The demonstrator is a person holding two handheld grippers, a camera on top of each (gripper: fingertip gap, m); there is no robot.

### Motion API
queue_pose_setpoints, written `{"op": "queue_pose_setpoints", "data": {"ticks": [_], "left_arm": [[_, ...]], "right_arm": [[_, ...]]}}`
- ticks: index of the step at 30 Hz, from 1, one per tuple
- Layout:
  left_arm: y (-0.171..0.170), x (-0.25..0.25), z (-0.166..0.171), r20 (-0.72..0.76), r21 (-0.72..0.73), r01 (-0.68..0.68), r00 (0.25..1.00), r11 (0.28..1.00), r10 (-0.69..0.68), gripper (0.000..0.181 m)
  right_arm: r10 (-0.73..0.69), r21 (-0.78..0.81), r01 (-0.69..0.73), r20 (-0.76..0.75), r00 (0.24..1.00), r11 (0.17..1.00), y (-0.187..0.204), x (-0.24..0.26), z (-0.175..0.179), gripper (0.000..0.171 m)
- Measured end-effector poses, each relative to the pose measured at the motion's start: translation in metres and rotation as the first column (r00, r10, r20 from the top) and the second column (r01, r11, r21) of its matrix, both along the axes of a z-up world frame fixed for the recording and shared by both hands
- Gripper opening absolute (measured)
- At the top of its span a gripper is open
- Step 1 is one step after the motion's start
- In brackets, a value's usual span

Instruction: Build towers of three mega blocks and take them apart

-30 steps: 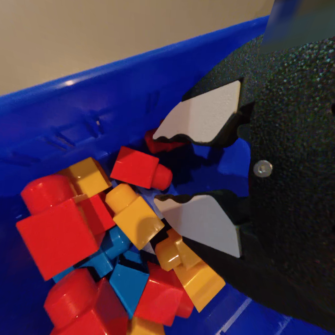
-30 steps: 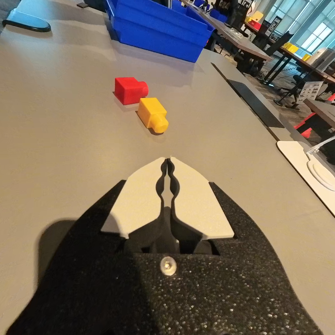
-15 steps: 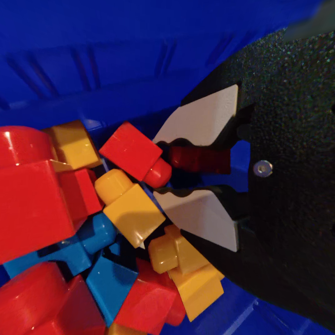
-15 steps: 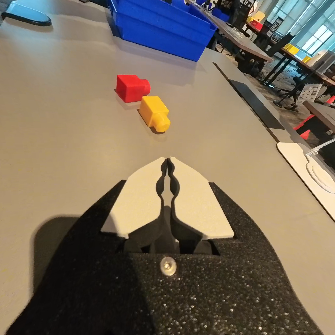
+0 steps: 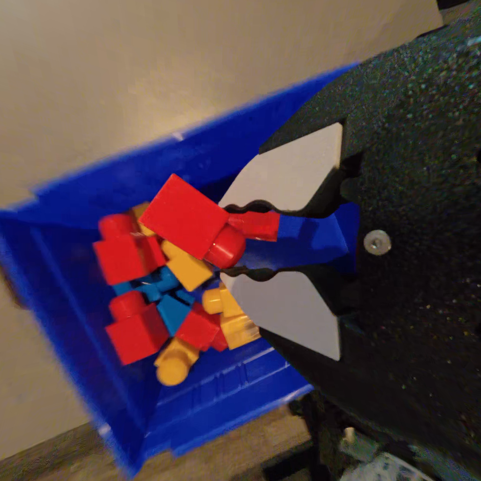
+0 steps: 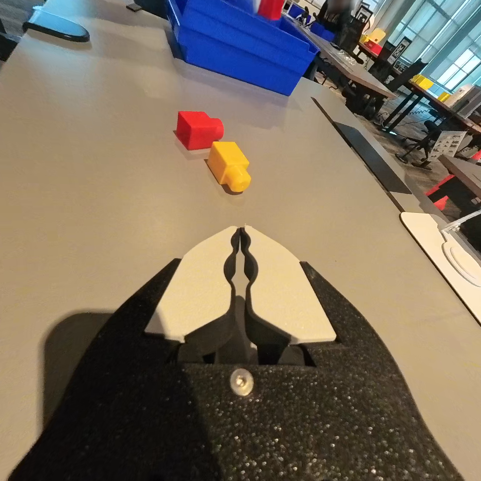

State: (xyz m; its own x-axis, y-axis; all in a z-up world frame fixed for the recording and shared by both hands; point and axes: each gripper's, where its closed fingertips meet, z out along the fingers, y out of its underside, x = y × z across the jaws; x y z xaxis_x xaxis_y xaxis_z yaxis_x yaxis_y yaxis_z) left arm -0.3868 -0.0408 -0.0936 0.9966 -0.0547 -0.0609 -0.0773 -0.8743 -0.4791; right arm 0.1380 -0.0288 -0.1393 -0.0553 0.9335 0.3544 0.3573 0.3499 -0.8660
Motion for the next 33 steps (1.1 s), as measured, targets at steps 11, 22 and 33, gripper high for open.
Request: {"op": "queue_pose_setpoints", "data": {"ticks": [11, 22, 33], "left_arm": [[0.043, 0.353, 0.04, -0.072, 0.061, 0.781, 0.624, 0.621, -0.778, 0.039], [0.046, 0.484, -0.09, 0.046, -0.24, 0.907, 0.367, 0.346, -0.929, 0.041], [0.076, 0.499, -0.064, -0.004, 0.057, 0.857, 0.513, 0.512, -0.858, 0.053]], "right_arm": [[-0.017, -0.026, 0.016, -0.042, 0.999, 1.0, 0.004, 0.001, 0.007, 0.0], [-0.112, -0.205, 0.1, -0.052, 0.992, 0.974, 0.03, 0.017, 0.011, 0.008], [-0.165, -0.227, 0.17, 0.04, 0.985, 0.959, 0.037, 0.017, -0.001, 0.031]]}}
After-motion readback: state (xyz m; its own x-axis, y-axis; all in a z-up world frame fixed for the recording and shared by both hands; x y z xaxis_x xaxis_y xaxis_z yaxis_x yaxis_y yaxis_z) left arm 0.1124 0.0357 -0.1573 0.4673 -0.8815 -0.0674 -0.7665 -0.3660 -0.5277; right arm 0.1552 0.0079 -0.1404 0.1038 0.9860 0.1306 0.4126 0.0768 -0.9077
